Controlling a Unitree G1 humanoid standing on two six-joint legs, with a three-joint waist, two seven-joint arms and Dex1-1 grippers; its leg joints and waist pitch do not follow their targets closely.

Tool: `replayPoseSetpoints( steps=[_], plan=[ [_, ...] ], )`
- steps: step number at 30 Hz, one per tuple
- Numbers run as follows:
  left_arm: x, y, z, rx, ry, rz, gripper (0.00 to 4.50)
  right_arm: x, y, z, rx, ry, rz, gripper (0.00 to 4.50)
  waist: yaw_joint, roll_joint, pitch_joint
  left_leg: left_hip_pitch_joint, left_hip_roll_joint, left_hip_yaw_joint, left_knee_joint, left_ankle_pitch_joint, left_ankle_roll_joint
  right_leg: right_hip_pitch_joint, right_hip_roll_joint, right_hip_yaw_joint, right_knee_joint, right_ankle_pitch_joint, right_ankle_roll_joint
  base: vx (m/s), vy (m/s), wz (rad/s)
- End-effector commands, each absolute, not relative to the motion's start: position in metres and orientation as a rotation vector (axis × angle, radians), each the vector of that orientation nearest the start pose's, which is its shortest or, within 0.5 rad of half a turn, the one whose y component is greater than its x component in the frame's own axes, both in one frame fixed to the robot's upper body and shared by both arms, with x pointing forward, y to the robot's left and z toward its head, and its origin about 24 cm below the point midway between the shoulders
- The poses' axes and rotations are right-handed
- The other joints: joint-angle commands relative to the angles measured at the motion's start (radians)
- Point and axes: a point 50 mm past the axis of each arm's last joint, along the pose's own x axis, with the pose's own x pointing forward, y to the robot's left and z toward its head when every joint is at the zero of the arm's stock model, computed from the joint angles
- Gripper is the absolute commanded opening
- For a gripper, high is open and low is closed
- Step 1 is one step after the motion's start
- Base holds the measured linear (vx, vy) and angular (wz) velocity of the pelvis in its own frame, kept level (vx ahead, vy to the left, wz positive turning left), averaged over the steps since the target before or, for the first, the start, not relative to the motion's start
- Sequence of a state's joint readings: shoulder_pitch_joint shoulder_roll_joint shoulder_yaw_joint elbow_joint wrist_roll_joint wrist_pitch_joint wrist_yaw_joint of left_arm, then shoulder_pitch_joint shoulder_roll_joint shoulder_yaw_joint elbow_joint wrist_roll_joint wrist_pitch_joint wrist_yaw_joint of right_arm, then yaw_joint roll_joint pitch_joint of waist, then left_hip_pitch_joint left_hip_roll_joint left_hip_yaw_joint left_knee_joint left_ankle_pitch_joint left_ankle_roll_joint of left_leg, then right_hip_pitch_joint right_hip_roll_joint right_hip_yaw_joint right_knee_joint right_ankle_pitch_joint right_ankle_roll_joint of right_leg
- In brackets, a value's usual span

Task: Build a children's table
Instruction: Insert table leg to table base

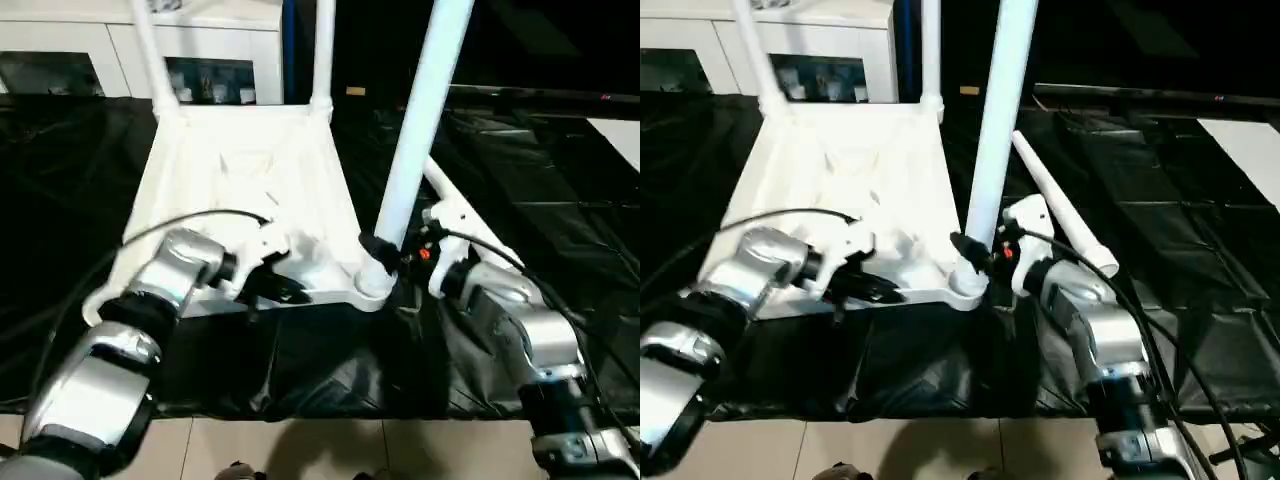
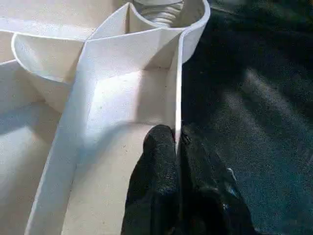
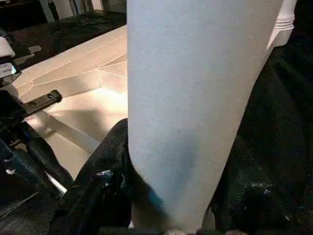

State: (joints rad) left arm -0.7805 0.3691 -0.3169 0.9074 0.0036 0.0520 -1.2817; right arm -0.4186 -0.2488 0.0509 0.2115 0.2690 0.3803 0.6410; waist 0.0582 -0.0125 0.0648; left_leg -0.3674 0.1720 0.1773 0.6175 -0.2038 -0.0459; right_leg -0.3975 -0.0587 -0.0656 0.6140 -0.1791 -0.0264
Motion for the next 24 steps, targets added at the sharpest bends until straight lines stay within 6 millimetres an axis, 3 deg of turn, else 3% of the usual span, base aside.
replayPoseSetpoints(
  steps=[1, 2, 3, 4, 9, 12, 21, 24],
  plan=[
    [0.336, 0.137, 0.053, 0.319, 0.534, -1.34, 0.0, 0.317, -0.133, 0.08, 0.046, 0.215, 0.764, 1.88, -0.001, 0.003, -0.071, 0.018, 0.064, -0.02, -0.081, -0.157, 0.006, 0.058, -0.101, 0.061, -0.069, -0.147, -0.265, 0.0, 0.0, 0.0],
    [0.336, 0.136, 0.053, 0.315, 0.528, -1.341, 0.0, 0.317, -0.133, 0.08, 0.051, 0.219, 0.765, 1.88, 0.002, 0.008, -0.072, 0.02, 0.065, -0.021, -0.081, -0.16, 0.004, 0.056, -0.103, 0.061, -0.07, -0.169, -0.259, 0.0, 0.0, 0.0],
    [0.335, 0.133, 0.054, 0.304, 0.517, -1.34, 0.0, 0.317, -0.134, 0.079, 0.053, 0.222, 0.765, 1.88, 0.001, 0.001, -0.072, 0.018, 0.066, -0.021, -0.082, -0.157, 0.005, 0.057, -0.102, 0.061, -0.069, -0.171, -0.256, 0.0, 0.0, 0.0],
    [0.335, 0.132, 0.055, 0.3, 0.505, -1.338, 0.0, 0.317, -0.134, 0.079, 0.054, 0.226, 0.765, 1.88, 0.002, 0.005, -0.073, 0.017, 0.067, -0.022, -0.081, -0.148, 0.007, 0.057, -0.104, 0.061, -0.068, -0.165, -0.256, 0.0, 0.0, 0.0],
    [0.334, 0.129, 0.058, 0.299, 0.463, -1.311, 0.0, 0.314, -0.135, 0.076, 0.059, 0.257, 0.788, 1.88, 0.001, -0.002, -0.073, 0.014, 0.065, -0.021, -0.081, -0.124, 0.023, 0.057, -0.101, 0.06, -0.065, -0.147, -0.25, 0.0, 0.0, 0.0],
    [0.333, 0.13, 0.057, 0.297, 0.459, -1.306, 0.0, 0.311, -0.137, 0.074, 0.058, 0.283, 0.795, 1.88, 0.002, 0.002, -0.072, 0.015, 0.064, -0.02, -0.08, -0.13, 0.025, 0.054, -0.101, 0.06, -0.071, -0.179, -0.239, 0.0, 0.0, 0.0],
    [0.327, 0.132, 0.058, 0.291, 0.466, -1.324, 0.0, 0.308, -0.139, 0.066, 0.061, 0.314, 0.799, 1.88, -0.003, 0.001, -0.073, 0.014, 0.063, -0.02, -0.081, -0.125, 0.022, 0.052, -0.099, 0.06, -0.07, -0.183, -0.229, 0.0, 0.0, 0.0],
    [0.326, 0.131, 0.058, 0.293, 0.469, -1.338, 0.0, 0.31, -0.14, 0.064, 0.163, 0.291, 0.773, 1.88, -0.005, 0.002, -0.072, 0.014, 0.064, -0.02, -0.081, -0.134, 0.022, 0.051, -0.102, 0.061, -0.072, -0.192, -0.233, 0.0, 0.0, 0.0]
  ],
)
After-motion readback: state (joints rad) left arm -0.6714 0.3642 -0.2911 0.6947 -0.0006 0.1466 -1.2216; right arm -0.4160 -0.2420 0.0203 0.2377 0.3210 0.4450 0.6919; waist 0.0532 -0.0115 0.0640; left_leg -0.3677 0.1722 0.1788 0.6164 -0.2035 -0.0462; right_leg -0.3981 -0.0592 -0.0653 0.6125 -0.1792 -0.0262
